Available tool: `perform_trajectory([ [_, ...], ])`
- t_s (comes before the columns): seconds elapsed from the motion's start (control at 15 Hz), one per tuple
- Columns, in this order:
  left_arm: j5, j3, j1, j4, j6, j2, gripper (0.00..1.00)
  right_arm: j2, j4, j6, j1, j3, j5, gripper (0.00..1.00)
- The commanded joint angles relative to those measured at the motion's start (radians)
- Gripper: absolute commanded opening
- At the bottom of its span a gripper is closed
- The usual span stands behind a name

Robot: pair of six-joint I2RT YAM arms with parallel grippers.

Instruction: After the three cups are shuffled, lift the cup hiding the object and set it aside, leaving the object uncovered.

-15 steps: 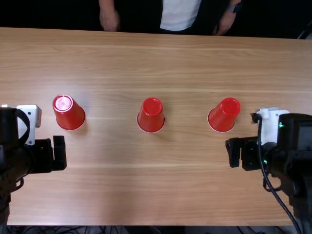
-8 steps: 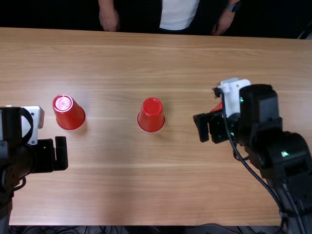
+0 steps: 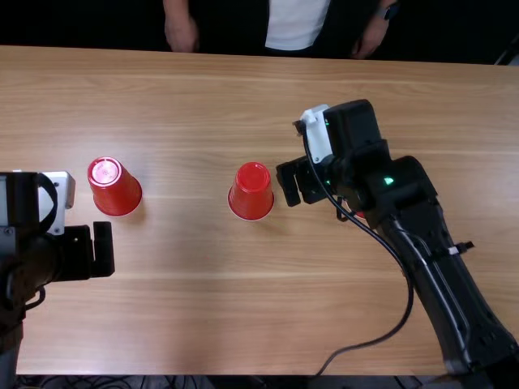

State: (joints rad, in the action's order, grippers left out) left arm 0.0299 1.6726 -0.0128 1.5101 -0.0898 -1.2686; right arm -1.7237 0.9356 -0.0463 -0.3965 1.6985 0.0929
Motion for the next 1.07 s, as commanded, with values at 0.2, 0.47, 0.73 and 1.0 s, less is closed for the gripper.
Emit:
perform_trajectory([
  [0.2,-0.004,-0.020,0.010,-0.014,0.005,-0.080,1.00,-0.109,-0.001,0.006,-0.073,0.089,0.005,1.00],
  [0.47,-0.056,-0.020,0.008,-0.019,0.003,-0.097,1.00,-0.166,-0.005,0.006,-0.096,0.095,0.005,1.00],
  [0.73,-0.058,-0.025,0.008,-0.019,0.003,-0.121,1.00,-0.235,-0.001,0.008,-0.127,0.136,0.005,1.00],
  [1.0,-0.058,-0.025,0.008,-0.019,0.003,-0.124,1.00,-0.318,-0.003,0.010,-0.142,0.178,0.003,1.00],
])
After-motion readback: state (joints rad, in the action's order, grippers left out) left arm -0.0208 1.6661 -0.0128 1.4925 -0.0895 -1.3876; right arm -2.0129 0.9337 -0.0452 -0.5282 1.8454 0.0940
